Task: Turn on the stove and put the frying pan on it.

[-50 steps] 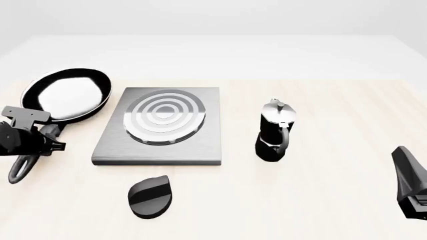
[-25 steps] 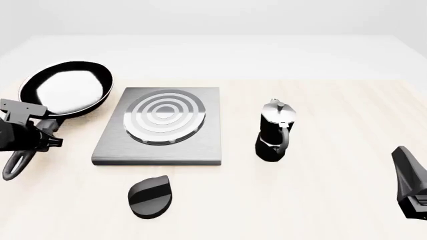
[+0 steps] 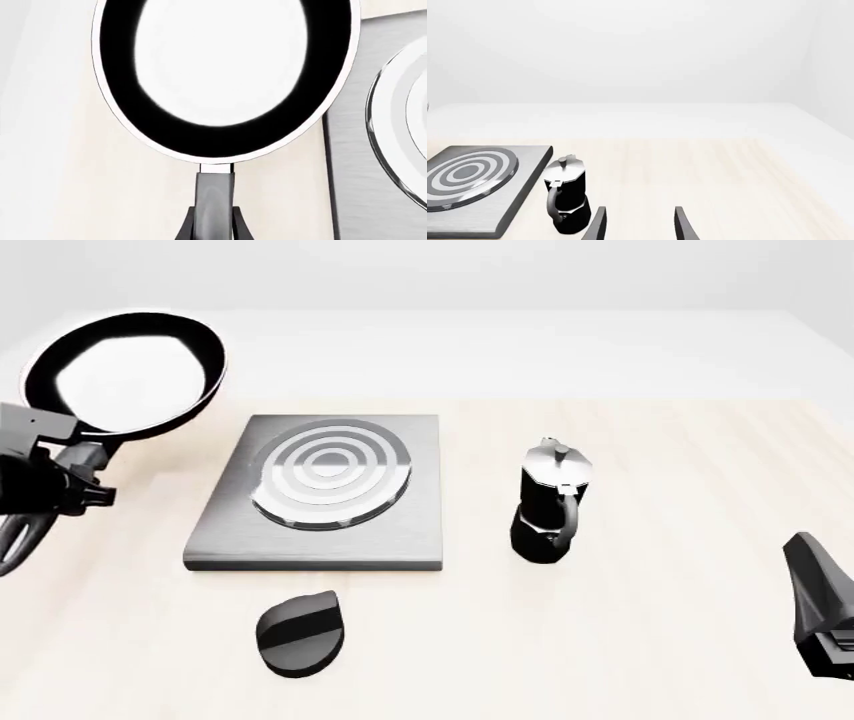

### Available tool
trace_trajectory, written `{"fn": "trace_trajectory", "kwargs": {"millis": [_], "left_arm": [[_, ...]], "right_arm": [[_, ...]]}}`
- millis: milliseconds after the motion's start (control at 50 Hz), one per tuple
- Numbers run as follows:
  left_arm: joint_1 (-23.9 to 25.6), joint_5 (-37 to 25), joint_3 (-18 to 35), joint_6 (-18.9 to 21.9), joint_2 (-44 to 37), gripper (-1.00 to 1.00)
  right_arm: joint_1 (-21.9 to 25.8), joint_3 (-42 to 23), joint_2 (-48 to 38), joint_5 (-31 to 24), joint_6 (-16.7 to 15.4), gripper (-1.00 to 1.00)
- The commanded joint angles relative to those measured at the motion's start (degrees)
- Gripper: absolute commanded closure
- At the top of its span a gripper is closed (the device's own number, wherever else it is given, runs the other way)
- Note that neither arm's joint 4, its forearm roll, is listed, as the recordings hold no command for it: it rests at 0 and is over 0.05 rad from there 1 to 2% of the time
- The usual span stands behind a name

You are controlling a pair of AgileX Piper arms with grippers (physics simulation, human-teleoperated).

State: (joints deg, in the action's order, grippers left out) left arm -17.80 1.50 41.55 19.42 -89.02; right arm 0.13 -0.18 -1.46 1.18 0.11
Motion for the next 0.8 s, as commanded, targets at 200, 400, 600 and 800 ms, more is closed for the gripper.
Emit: {"fn": "trace_trajectory", "kwargs": {"millis": [200, 400, 600, 800], "left_arm": [[1.51, -3.11, 0.84, 0.12, 6.35, 1.00], [1.51, -3.11, 0.84, 0.12, 6.35, 1.00], [2.08, -3.38, 0.52, 0.27, 6.78, 1.00], [8.25, -5.58, -1.10, -3.13, 9.40, 1.00]], "right_arm": [[0.00, 0.00, 0.01, -0.01, 0.01, -1.00], [0.00, 0.00, 0.01, -0.01, 0.01, -1.00], [-0.01, 0.00, 0.02, -0.01, 0.01, -1.00], [-0.02, 0.00, 0.01, -0.01, 0.02, -1.00]]}}
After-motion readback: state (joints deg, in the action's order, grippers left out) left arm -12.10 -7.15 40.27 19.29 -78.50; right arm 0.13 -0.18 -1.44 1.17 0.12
